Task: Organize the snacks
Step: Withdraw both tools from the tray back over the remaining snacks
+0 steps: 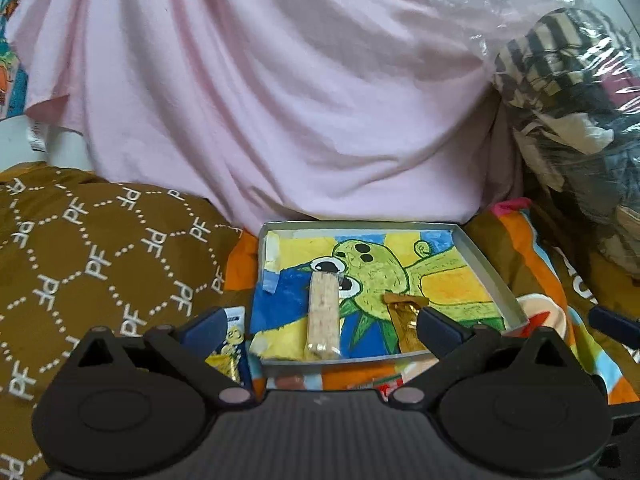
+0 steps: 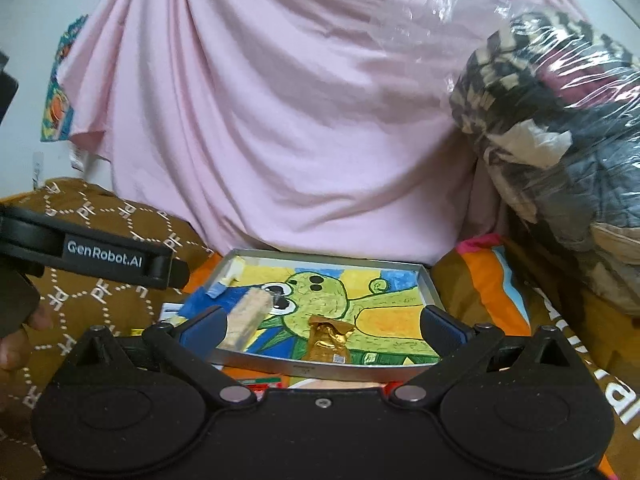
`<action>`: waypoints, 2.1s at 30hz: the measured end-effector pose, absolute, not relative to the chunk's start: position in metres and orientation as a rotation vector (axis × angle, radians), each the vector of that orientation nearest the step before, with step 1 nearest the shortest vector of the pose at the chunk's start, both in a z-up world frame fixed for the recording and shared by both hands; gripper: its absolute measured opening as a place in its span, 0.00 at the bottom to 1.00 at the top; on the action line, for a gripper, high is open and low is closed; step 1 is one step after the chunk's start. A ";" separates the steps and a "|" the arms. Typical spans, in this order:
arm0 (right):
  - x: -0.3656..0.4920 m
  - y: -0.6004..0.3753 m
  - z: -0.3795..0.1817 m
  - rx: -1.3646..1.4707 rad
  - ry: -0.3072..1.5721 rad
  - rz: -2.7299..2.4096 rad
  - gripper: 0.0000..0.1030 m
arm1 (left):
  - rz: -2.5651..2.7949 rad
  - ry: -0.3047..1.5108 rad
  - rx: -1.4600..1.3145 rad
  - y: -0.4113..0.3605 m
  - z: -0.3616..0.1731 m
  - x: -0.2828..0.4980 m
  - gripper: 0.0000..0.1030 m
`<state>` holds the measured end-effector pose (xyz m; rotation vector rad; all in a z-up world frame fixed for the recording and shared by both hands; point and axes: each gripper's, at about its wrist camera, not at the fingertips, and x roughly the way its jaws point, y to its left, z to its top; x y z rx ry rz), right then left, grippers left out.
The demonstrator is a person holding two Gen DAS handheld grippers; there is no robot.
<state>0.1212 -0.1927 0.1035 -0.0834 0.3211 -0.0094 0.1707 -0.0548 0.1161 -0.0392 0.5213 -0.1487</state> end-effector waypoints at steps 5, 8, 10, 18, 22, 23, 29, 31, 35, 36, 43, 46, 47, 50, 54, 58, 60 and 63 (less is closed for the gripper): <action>0.085 -0.188 0.106 -0.046 0.303 -0.006 0.99 | -0.140 0.499 -0.035 -0.042 0.118 0.138 1.00; 0.064 -0.182 0.099 -0.039 0.300 -0.004 0.99 | -0.128 0.510 -0.037 -0.034 0.112 0.121 1.00; 0.051 -0.178 0.094 -0.038 0.299 -0.006 0.99 | -0.121 0.521 -0.031 -0.030 0.106 0.111 1.00; 0.019 -0.160 0.062 -0.093 0.338 0.024 0.99 | -0.101 0.595 0.011 -0.016 0.074 0.081 1.00; 0.015 -0.152 0.046 -0.120 0.385 0.045 0.99 | -0.101 0.652 0.025 -0.011 0.056 0.071 1.00; 0.014 -0.152 0.043 -0.121 0.394 0.049 0.99 | -0.104 0.670 0.027 -0.009 0.052 0.069 1.00; 0.014 -0.149 0.020 -0.105 0.485 0.066 0.99 | -0.088 0.735 0.040 0.002 0.026 0.058 1.00; 0.016 -0.150 0.013 -0.098 0.513 0.069 0.99 | -0.078 0.761 0.048 0.004 0.019 0.056 1.00; 0.020 -0.150 0.000 -0.094 0.569 0.070 0.99 | -0.072 0.792 0.073 0.007 0.007 0.054 1.00; 0.021 -0.151 -0.003 -0.091 0.579 0.069 0.99 | -0.073 0.795 0.077 0.007 0.005 0.055 1.00; 0.027 -0.151 -0.013 -0.081 0.619 0.068 0.99 | -0.105 0.810 0.094 0.004 -0.003 0.055 1.00; 0.030 -0.151 -0.015 -0.074 0.626 0.071 0.99 | -0.118 0.802 0.108 0.002 -0.003 0.055 1.00; 0.032 -0.151 -0.016 -0.073 0.629 0.071 0.99 | -0.121 0.798 0.112 0.001 -0.004 0.055 1.00; 0.036 -0.151 -0.017 -0.069 0.631 0.077 0.99 | -0.131 0.795 0.113 0.001 -0.004 0.056 1.00; 0.042 -0.152 -0.020 -0.070 0.639 0.088 0.99 | -0.137 0.792 0.112 0.001 -0.004 0.058 1.00; 0.049 -0.153 -0.024 -0.064 0.650 0.092 0.99 | -0.140 0.794 0.087 0.005 -0.005 0.060 1.00; 0.052 -0.155 -0.026 -0.056 0.657 0.098 0.99 | -0.140 0.803 0.077 0.007 -0.005 0.062 1.00; 0.058 -0.159 -0.029 -0.065 0.664 0.115 0.99 | -0.146 0.813 0.064 0.009 -0.006 0.064 1.00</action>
